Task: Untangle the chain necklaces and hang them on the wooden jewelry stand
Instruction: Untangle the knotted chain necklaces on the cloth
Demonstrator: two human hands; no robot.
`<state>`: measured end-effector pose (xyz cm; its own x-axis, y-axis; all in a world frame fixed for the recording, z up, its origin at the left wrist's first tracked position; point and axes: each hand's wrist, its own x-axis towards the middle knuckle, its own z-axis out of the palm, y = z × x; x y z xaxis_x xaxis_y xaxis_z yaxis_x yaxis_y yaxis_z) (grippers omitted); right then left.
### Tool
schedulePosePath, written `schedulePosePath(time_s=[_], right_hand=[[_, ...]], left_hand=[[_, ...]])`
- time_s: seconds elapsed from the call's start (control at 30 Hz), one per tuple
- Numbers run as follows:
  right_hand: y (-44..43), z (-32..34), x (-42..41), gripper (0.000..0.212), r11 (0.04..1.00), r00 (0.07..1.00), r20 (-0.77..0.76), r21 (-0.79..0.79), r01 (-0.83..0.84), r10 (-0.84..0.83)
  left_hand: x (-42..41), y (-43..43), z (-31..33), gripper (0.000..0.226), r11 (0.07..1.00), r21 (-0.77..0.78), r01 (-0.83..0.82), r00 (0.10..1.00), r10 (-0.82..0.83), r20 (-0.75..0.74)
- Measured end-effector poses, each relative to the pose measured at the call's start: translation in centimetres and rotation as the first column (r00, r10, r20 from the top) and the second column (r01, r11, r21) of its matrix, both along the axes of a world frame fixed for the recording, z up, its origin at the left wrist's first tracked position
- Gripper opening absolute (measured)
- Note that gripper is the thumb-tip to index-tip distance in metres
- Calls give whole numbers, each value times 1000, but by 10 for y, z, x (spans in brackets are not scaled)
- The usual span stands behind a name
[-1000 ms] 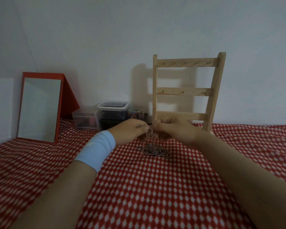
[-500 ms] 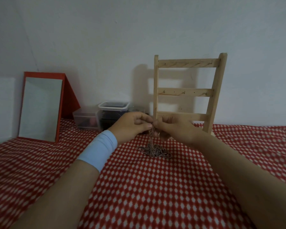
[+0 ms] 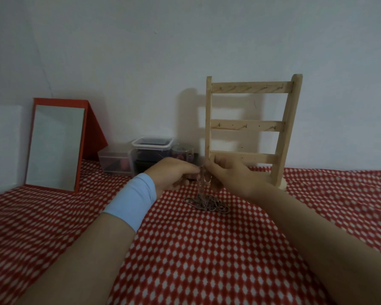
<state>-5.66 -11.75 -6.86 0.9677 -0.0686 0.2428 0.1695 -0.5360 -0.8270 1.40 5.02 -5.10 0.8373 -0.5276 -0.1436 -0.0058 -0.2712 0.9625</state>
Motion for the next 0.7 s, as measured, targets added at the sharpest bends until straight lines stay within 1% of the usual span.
schedulePosePath(time_s=[0.07,0.17,0.2,0.23,0.3,0.33,0.37,0.4,0.47,0.53,0.6,0.63,0.7], right_hand=[[1,0,-2,41,1000,998,-58,-15,-23,22],[4,2,-7,46,995,984,-153,-9,-96,93],[4,1,-7,45,994,981,-163,2,-105,104],[5,1,-7,44,994,982,-159,27,-101,104],[4,-1,-4,40,994,987,-132,72,-81,90],[2,-1,-3,38,996,990,-115,52,-70,75],[2,0,-2,37,998,993,-102,24,-64,66],[0,1,-2,36,998,994,-89,18,-66,67],[-2,4,-2,36,992,994,-68,102,-74,81],[-7,7,-3,27,985,996,-40,159,-75,82],[-13,8,-3,17,986,996,-24,145,-80,84],[-14,9,-2,16,989,996,-24,123,-82,85],[-15,10,-2,19,996,996,-30,28,-80,81]], left_hand=[[-1,0,1,15,996,83,21,1000,-23,15],[-3,0,3,23,962,270,37,990,-72,123],[-4,0,3,23,957,288,30,986,-75,150],[-5,-1,3,20,964,265,31,985,-75,157],[-5,-1,2,15,994,100,48,992,-59,108],[-5,-1,2,17,999,2,50,996,-50,76],[-4,1,2,19,997,-64,46,997,-42,67],[-3,1,1,21,995,-87,45,995,-37,90],[-3,2,2,20,997,-51,49,984,-39,175],[-5,2,4,16,999,0,49,970,-48,237],[-6,0,4,13,997,22,68,962,-71,265],[-6,0,4,13,997,26,70,959,-75,272],[-5,0,1,14,998,35,56,954,-64,293]])
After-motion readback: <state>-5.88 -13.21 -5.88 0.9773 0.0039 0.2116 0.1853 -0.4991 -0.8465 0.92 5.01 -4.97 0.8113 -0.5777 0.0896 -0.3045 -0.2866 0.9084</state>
